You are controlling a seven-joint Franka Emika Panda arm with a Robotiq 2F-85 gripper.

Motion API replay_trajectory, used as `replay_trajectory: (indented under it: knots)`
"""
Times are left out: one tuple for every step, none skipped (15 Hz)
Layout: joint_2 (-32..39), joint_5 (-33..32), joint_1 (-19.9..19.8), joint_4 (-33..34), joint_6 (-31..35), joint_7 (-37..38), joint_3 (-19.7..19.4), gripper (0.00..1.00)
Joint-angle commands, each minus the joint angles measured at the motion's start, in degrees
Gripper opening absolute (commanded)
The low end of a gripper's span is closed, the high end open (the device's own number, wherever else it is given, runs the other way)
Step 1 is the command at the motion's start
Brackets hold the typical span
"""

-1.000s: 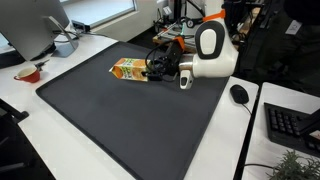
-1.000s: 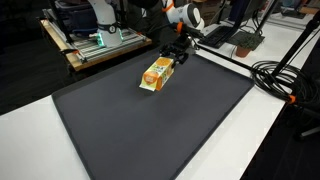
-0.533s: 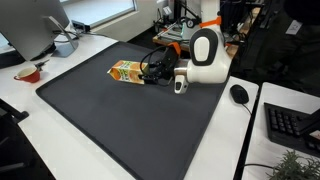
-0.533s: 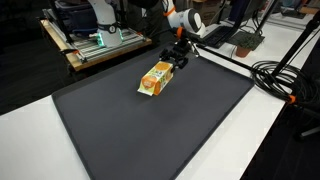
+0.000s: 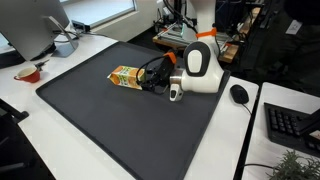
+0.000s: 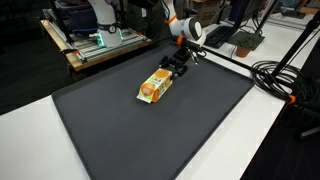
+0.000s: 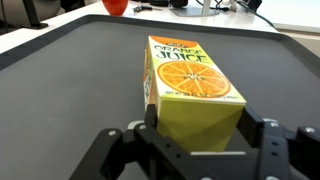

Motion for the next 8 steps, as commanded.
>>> replay_trajectory:
  knots:
    - [1.46,0.91,0.13,2.04,-1.33,-0.88,0.18,0.96]
    - [-0.02,1.75,-0.03,0.45,-0.91,-1.01,1.06,1.0]
    - [-1.35,2.02,-0.06,-1.01,-0.32,-0.73,1.7,1.0]
    - [-2.93,2.36,-0.05,-2.51,0.35,-0.53,2.58,1.0]
    - [-4.11,2.91,-0.09,-3.57,0.7,-0.76,3.46,1.0]
    - [-5.39,4.13,-0.19,-4.67,0.78,-1.3,4.54,1.0]
    - [-6.99,5.75,-0.33,-6.2,0.76,-1.63,5.68,1.0]
    - [-8.96,7.07,-0.45,-8.19,1.39,-1.38,6.78,1.0]
